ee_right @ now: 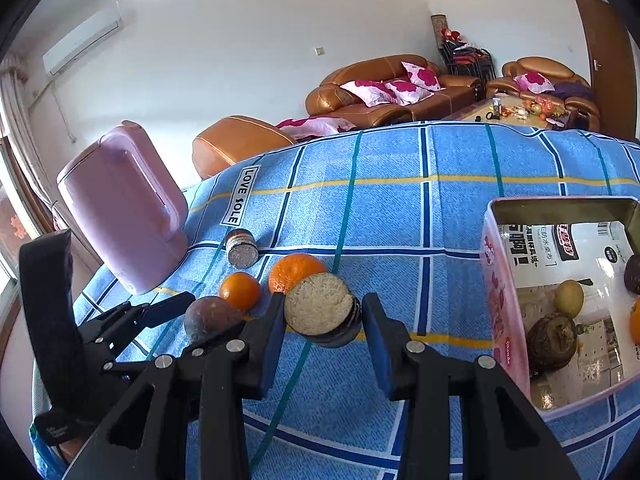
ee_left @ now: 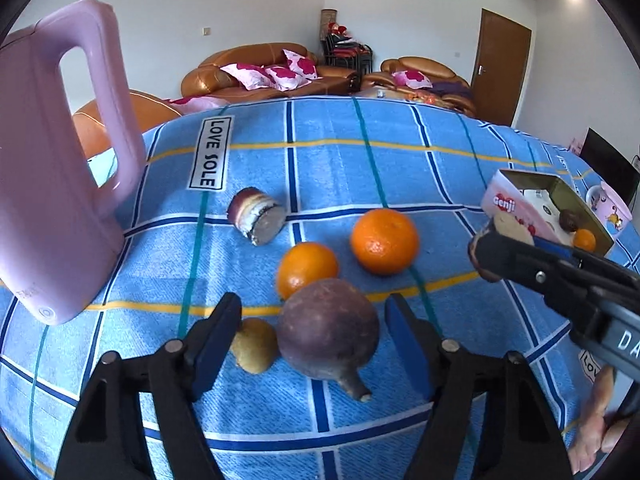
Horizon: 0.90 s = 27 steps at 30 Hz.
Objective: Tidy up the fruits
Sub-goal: 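Grasp the dark purple fruit with the left gripper while the right gripper lifts the jar, then carry the jar and the purple fruit with both grippers over the tin box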
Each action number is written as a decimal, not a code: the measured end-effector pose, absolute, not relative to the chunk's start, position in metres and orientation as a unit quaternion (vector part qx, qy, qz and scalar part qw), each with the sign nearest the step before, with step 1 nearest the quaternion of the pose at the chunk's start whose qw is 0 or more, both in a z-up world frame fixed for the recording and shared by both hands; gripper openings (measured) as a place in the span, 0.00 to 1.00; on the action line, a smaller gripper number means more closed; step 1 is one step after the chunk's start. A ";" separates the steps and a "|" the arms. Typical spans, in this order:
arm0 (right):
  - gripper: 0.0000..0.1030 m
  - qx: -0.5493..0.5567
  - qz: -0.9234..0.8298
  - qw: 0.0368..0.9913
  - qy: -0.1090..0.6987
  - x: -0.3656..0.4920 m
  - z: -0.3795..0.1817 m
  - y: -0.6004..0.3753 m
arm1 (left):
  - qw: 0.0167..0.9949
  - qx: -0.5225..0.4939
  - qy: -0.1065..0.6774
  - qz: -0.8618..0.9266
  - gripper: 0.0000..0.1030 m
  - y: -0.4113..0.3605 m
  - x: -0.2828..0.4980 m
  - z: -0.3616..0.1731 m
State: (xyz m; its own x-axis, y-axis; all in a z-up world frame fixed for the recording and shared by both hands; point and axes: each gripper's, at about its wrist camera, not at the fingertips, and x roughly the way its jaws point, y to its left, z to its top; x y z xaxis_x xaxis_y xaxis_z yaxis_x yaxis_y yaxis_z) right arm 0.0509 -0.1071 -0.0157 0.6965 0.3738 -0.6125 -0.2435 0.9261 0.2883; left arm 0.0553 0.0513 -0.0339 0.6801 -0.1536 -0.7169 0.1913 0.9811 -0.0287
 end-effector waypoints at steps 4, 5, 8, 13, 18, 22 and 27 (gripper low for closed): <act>0.40 0.084 0.171 0.915 0.355 0.051 -0.019 -0.103 | 0.917 0.043 0.389 -0.081 0.64 0.046 0.055 -0.034; 0.40 0.082 0.170 0.915 0.356 0.051 -0.019 -0.102 | 0.917 0.047 0.387 -0.079 0.64 0.045 0.054 -0.034; 0.40 0.076 0.169 0.916 0.355 0.050 -0.019 -0.101 | 0.917 0.040 0.383 -0.103 0.47 0.047 0.051 -0.032; 0.40 0.069 0.165 0.920 0.350 0.049 -0.018 -0.100 | 0.920 0.010 0.378 -0.098 0.47 0.058 0.050 -0.030; 0.40 0.069 0.160 0.926 0.336 0.046 -0.014 -0.103 | 0.932 -0.023 0.340 -0.120 0.47 0.064 0.039 -0.019; 0.40 0.063 0.152 0.933 0.321 0.044 -0.010 -0.104 | 0.935 -0.037 0.314 -0.161 0.47 0.061 0.031 -0.010; 0.40 0.037 0.128 0.948 0.288 0.038 -0.001 -0.104 | 0.946 -0.039 0.275 -0.170 0.47 0.058 0.021 -0.001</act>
